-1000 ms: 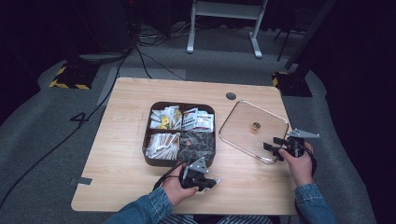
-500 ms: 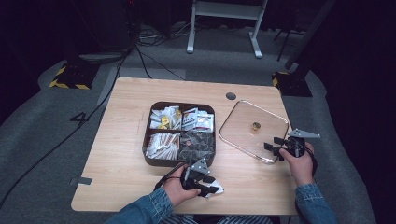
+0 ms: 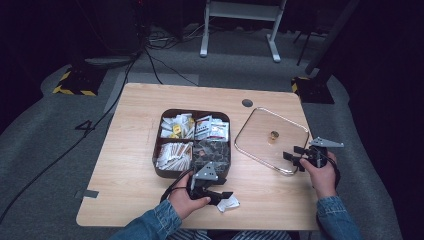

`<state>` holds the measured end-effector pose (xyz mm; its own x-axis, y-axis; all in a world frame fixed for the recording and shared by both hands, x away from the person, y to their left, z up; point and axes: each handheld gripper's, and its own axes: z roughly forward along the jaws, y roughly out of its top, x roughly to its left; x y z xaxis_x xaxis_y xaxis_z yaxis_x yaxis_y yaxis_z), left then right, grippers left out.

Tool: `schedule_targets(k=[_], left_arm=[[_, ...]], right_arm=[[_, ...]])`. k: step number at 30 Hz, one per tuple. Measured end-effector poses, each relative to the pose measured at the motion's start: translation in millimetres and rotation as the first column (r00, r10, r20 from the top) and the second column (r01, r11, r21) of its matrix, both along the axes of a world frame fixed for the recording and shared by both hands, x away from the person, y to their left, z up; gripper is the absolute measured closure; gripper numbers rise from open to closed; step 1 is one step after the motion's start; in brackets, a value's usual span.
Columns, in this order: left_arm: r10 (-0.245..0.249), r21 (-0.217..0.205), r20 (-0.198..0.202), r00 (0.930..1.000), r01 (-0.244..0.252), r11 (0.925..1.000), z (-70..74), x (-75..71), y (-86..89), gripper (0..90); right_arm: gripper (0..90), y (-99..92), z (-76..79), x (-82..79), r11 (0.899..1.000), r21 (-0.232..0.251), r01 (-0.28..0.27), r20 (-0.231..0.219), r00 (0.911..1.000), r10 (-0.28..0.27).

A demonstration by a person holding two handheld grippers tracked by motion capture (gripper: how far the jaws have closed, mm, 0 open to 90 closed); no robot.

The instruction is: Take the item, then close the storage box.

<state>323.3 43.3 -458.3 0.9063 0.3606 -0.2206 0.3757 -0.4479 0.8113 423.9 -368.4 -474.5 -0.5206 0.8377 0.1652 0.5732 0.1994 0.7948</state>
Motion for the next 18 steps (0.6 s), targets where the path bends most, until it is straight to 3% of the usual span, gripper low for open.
schedule_targets(k=[5,12,14,16,18], left_arm=[[0.036,-0.03,0.019,0.9992,-0.035,0.9989,7.0,-0.5,6.5,46.4],[0.094,-0.025,0.041,0.9947,-0.093,0.9953,20.8,0.5,16.9,47.2],[0.141,-0.044,0.058,0.9884,-0.138,0.9894,29.2,0.9,27.4,46.7],[0.155,-0.048,0.061,0.986,-0.152,0.9872,31.7,1.2,31.6,46.0],[0.203,-0.06,0.071,0.9766,-0.199,0.9782,37.1,2.0,44.4,45.3]], right_arm=[[34.3,-0.5,-0.1,1.2,1.0,0.003,0.004,0.002,1.0,-0.004],[33.9,0.5,-0.7,2.7,1.0,0.003,0.002,0.002,1.0,-0.002],[32.9,0.1,0.4,5.1,1.0,0.012,0.01,0.007,0.9999,-0.01],[32.5,0.1,1.0,6.1,1.0,0.017,0.01,0.012,0.9999,-0.01],[32.0,1.4,2.5,9.7,1.0,0.017,0.01,0.02,0.9998,-0.01]])
